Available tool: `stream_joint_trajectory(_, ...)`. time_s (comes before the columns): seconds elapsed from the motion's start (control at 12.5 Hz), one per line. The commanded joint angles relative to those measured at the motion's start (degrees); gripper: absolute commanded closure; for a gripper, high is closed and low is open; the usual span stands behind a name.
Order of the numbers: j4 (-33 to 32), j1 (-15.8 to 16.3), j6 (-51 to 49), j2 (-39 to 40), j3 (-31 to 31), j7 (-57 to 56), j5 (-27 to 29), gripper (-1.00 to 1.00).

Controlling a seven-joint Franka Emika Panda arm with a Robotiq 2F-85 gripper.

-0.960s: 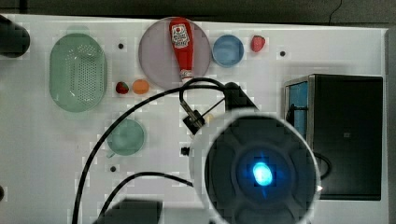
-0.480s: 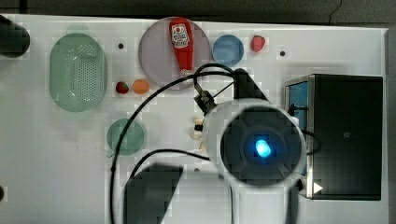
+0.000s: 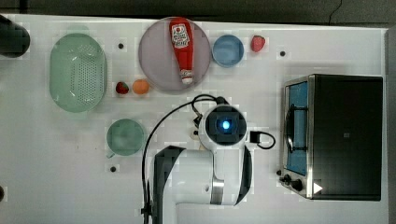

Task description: Pick Banana and place it in mug.

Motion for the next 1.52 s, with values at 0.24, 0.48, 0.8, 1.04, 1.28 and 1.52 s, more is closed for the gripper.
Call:
stream_joint_trajectory(0.24,-3.4,-0.2,12.9,5.4,-0.1,-3.8,0.3,-1.00)
stream_joint_trajectory(0.48,-3.2,-0.2,20.7,12.3,0.0,-3.8,0.3,-1.00)
stream_joint_trajectory(0.8,-3.5,-0.2,28.4,18.9,0.4,-3.8,0.3,-1.00)
stream_joint_trajectory(1.04,-3.5,-0.2,31.6,22.4,0.5,-3.8,0.3,-1.00)
stream_joint_trajectory(1.28,-3.6,-0.2,34.2,23.3,0.9,-3.8,0.3,-0.45)
stream_joint_trajectory(1.52,-3.4,-0.2,34.2,22.7,1.1,-3.8,0.3,0.26)
